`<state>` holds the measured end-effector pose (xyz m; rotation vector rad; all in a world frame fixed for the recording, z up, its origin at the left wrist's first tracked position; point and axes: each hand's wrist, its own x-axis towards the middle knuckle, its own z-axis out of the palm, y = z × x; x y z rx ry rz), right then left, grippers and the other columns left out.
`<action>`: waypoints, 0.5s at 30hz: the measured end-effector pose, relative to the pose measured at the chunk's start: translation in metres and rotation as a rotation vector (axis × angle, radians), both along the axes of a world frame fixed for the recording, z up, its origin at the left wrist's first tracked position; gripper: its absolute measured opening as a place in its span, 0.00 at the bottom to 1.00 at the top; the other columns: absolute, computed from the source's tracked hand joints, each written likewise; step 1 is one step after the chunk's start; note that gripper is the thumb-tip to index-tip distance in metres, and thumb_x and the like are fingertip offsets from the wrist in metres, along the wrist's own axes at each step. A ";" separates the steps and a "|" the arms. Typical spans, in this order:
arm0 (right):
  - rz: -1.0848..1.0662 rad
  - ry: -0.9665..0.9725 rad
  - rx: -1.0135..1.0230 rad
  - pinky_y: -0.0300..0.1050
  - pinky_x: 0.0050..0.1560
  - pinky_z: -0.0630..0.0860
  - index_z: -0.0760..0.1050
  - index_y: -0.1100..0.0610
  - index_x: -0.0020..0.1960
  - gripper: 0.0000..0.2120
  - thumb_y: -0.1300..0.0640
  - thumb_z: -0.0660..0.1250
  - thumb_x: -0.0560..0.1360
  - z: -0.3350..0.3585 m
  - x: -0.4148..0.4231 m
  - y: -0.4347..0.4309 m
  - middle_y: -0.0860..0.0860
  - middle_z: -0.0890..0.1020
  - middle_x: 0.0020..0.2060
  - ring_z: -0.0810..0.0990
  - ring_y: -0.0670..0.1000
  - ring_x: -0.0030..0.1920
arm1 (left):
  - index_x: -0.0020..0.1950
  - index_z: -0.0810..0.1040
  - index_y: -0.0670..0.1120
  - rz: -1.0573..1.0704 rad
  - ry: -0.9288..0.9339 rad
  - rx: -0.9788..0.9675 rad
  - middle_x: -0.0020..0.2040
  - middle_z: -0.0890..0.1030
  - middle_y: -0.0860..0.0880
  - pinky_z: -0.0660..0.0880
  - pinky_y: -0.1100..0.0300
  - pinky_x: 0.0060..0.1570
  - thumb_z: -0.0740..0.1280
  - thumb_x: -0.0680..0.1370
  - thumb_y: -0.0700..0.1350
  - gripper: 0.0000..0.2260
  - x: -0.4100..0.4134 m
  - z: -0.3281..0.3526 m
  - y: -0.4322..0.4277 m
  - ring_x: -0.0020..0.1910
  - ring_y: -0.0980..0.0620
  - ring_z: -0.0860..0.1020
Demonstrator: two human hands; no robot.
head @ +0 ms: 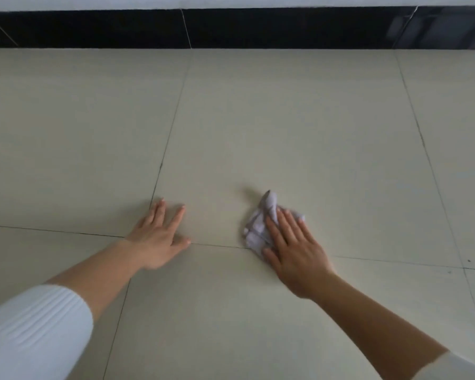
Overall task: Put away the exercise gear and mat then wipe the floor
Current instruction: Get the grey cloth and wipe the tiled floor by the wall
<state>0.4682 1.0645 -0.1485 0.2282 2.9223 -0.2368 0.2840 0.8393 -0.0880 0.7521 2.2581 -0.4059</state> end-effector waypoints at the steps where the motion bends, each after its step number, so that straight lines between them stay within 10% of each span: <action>1: -0.087 -0.012 0.027 0.48 0.75 0.39 0.45 0.57 0.78 0.36 0.37 0.34 0.76 0.002 -0.009 0.016 0.57 0.50 0.77 0.47 0.55 0.77 | 0.74 0.29 0.54 0.051 0.012 0.052 0.74 0.28 0.41 0.40 0.51 0.73 0.47 0.78 0.64 0.34 0.003 -0.007 -0.009 0.74 0.45 0.32; 10: -0.640 -0.159 -0.081 0.56 0.74 0.37 0.40 0.51 0.78 0.31 0.42 0.45 0.81 0.012 -0.108 0.069 0.63 0.39 0.76 0.37 0.63 0.75 | 0.74 0.30 0.51 0.432 0.181 0.244 0.74 0.28 0.42 0.37 0.50 0.73 0.43 0.70 0.70 0.41 -0.041 -0.037 -0.053 0.74 0.46 0.30; 15: -0.339 -0.121 -0.172 0.54 0.71 0.30 0.41 0.45 0.78 0.29 0.39 0.43 0.80 0.013 -0.169 0.009 0.61 0.34 0.75 0.31 0.62 0.74 | 0.73 0.29 0.55 0.487 0.132 0.292 0.74 0.27 0.45 0.35 0.51 0.72 0.45 0.68 0.71 0.42 -0.045 -0.042 -0.054 0.72 0.50 0.27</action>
